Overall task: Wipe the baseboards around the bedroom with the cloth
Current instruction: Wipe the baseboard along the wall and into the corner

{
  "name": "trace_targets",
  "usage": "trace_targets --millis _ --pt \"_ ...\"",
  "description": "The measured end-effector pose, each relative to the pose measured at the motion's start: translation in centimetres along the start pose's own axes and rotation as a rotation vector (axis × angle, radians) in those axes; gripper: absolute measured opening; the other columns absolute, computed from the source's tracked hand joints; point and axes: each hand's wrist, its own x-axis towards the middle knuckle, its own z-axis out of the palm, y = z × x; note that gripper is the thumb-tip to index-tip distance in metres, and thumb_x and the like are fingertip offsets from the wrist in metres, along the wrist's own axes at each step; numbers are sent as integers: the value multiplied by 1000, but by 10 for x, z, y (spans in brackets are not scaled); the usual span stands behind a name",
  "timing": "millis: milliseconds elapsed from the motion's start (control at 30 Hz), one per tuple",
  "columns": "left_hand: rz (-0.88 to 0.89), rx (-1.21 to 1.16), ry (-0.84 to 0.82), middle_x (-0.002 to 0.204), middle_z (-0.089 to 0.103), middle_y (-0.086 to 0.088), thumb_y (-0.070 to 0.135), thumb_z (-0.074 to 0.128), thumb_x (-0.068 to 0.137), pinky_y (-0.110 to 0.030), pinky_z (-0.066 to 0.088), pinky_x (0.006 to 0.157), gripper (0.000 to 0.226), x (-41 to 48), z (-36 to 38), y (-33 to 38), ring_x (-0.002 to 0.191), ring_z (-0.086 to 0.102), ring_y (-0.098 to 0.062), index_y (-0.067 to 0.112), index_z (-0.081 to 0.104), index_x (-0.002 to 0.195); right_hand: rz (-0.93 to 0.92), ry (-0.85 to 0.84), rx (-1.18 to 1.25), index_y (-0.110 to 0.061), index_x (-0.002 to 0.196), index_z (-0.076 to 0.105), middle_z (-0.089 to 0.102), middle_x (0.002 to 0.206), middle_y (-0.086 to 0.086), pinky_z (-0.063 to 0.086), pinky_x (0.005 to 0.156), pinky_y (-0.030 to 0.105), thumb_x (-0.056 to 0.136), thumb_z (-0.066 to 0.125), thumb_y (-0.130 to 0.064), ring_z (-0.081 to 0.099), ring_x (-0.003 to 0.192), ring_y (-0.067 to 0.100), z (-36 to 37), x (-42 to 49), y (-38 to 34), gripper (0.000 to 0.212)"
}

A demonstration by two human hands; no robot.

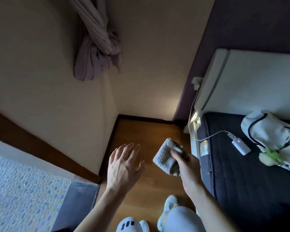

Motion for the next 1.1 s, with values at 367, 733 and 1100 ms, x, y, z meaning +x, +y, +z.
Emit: trace_targets --millis 367,733,1100 --pt "-226 107 21 135 63 -2 51 53 88 -46 50 99 57 154 58 -29 124 57 -28 22 64 136 -4 -213 -91 -30 81 75 76 88 -6 62 76 41 86 78 -21 73 88 17 72 193 -62 11" --pt "-622 259 60 133 65 -1 53 48 88 -46 51 98 56 233 78 -43 120 59 -29 25 64 134 41 -608 -298 -15 99 75 76 100 6 56 71 31 86 76 -20 73 90 15 173 339 -117 14" --pt "-998 233 157 132 64 -1 51 58 85 -44 46 103 56 159 68 -48 122 58 -26 23 66 132 214 -969 -409 -23 99 76 77 102 1 55 77 35 85 77 -15 73 92 13 251 303 -78 17"
